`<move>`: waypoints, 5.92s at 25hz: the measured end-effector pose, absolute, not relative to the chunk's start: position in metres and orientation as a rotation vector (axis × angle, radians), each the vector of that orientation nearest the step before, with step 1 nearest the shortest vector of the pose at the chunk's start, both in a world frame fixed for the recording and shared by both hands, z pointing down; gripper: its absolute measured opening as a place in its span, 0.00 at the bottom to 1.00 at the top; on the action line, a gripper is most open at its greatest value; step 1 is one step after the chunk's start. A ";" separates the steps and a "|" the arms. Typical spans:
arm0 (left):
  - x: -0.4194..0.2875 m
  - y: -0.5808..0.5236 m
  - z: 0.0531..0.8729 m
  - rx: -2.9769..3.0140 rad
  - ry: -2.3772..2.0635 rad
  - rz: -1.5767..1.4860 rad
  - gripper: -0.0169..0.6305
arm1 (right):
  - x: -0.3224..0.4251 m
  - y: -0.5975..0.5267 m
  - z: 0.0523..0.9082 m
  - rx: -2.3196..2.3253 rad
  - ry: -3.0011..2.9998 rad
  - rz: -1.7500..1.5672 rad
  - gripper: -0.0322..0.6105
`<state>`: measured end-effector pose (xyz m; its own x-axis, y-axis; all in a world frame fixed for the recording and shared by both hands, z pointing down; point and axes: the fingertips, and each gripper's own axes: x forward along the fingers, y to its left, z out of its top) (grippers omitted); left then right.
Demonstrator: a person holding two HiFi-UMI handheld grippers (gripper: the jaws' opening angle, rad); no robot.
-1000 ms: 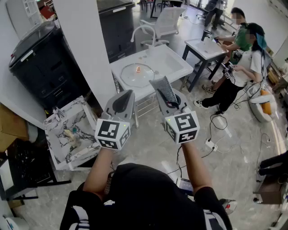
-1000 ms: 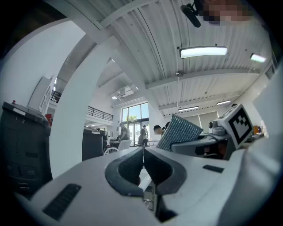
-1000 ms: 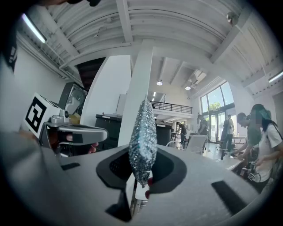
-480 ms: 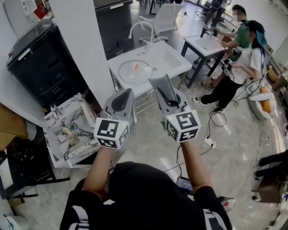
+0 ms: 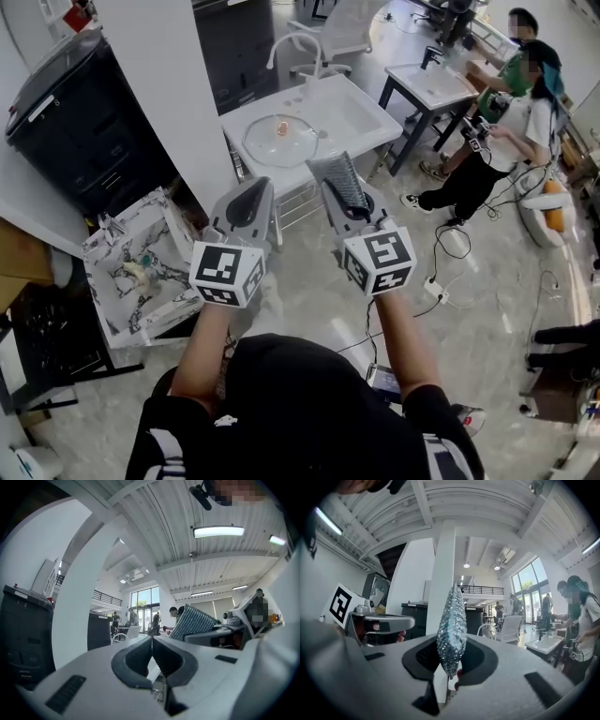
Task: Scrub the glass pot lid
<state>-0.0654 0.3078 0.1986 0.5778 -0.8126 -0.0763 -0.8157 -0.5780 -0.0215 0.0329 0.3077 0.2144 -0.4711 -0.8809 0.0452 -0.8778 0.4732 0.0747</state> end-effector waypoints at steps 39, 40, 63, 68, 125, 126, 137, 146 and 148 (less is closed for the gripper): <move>-0.070 -0.028 0.253 -2.919 1.275 -0.099 0.04 | 0.010 -0.031 0.257 1.584 -2.482 0.092 0.15; -0.072 -0.036 0.255 -2.927 1.266 -0.101 0.04 | 0.009 -0.039 0.258 1.589 -2.475 0.093 0.15; -0.080 -0.113 0.306 -3.086 1.194 -0.154 0.04 | 0.004 -0.111 0.297 1.608 -2.366 0.163 0.15; -0.069 -0.125 0.316 -3.091 1.214 -0.181 0.04 | 0.015 -0.126 0.306 1.586 -2.383 0.183 0.15; -0.038 -0.162 0.569 -3.094 0.885 -1.331 0.37 | 0.068 -0.182 0.535 1.016 -2.219 0.543 0.15; -0.036 -0.163 0.573 -3.079 0.855 -1.350 0.38 | 0.069 -0.182 0.536 1.013 -2.218 0.544 0.15; -0.039 -0.161 0.607 -2.949 0.685 -1.607 0.45 | 0.069 -0.176 0.549 0.971 -2.201 0.561 0.15; -0.041 -0.160 0.624 -2.912 0.614 -1.696 0.45 | 0.070 -0.176 0.559 0.945 -2.184 0.553 0.15; -0.042 -0.160 0.628 -2.913 0.611 -1.707 0.45 | 0.071 -0.176 0.561 0.943 -2.180 0.557 0.15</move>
<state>-0.0422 -0.1595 0.6278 0.4531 -0.1544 0.8780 -0.4382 -0.8963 0.0685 0.0714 -0.1755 0.5614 -0.5000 -0.4618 0.7326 -0.7566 0.6446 -0.1101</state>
